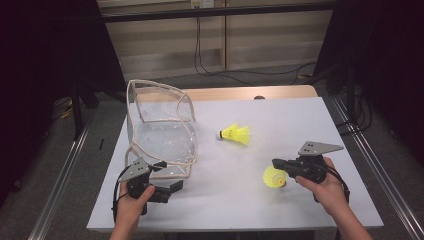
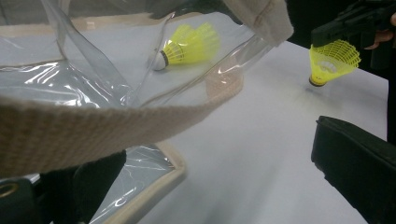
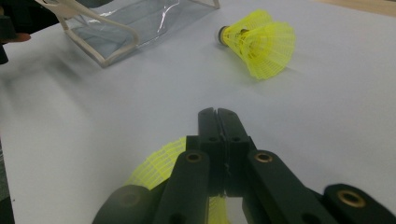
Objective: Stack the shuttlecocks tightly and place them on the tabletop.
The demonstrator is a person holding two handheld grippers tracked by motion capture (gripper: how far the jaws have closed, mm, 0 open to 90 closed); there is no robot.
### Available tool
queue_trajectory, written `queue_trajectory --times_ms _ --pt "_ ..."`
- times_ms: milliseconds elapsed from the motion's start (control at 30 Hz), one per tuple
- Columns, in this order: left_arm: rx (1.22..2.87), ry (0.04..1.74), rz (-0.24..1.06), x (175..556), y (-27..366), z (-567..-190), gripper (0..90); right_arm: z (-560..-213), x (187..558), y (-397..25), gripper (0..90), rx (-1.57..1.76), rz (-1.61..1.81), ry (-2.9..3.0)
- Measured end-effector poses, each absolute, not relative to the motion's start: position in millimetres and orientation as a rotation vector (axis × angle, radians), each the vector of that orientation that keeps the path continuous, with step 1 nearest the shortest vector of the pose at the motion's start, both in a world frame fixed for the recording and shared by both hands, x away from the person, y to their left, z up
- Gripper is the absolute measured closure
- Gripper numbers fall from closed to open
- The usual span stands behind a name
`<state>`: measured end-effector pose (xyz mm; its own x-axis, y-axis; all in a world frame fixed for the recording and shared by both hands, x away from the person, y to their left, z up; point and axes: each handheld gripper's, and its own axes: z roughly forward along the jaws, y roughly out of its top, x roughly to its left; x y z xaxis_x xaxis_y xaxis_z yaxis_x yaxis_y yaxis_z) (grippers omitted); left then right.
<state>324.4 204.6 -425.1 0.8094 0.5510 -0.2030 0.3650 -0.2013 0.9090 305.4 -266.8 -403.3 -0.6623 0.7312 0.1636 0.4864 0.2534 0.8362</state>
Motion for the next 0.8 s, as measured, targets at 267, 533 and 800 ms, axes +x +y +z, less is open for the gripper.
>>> queue_trajectory --times_ms 267,533,800 --pt "1.820 0.699 0.199 325 204 -425 3.3 -407 304 -277 83.4 1.157 1.332 2.251" --pt "1.820 0.699 0.201 325 204 -425 3.3 -407 300 -285 78.5 1.161 1.294 2.243" --pt "1.812 0.706 0.203 324 205 -425 3.3 -413 299 -286 86.5 1.157 1.231 2.273"
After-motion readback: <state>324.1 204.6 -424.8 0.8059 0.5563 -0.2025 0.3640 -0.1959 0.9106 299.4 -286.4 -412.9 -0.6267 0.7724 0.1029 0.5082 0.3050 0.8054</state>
